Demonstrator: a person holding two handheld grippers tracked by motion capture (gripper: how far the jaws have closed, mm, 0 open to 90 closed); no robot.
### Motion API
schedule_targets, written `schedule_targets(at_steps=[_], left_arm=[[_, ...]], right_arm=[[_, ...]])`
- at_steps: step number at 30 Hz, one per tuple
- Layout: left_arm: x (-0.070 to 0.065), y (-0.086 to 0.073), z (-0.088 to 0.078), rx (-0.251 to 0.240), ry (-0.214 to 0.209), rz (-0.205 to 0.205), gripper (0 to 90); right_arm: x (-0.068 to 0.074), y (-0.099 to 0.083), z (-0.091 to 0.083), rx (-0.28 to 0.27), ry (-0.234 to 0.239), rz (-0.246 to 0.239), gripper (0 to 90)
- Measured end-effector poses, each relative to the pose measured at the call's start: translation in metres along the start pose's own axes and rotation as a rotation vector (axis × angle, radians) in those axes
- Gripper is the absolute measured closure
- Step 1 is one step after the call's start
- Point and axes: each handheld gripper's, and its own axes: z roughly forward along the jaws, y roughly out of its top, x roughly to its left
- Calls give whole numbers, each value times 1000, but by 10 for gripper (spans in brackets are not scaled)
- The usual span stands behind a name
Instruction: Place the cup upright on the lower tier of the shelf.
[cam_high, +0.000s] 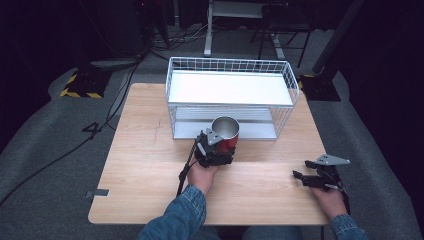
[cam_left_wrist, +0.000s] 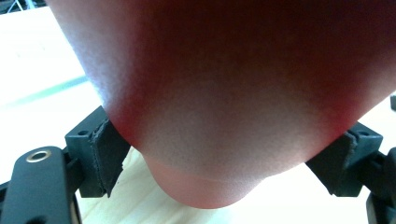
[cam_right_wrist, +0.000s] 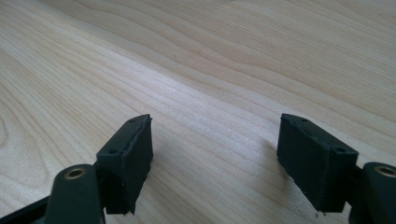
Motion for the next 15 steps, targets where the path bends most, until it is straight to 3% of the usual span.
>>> schedule_targets(at_steps=[15], left_arm=[[24, 19, 34, 33, 48, -36, 169]], right_arm=[[0, 0, 0, -1, 10, -8, 275]])
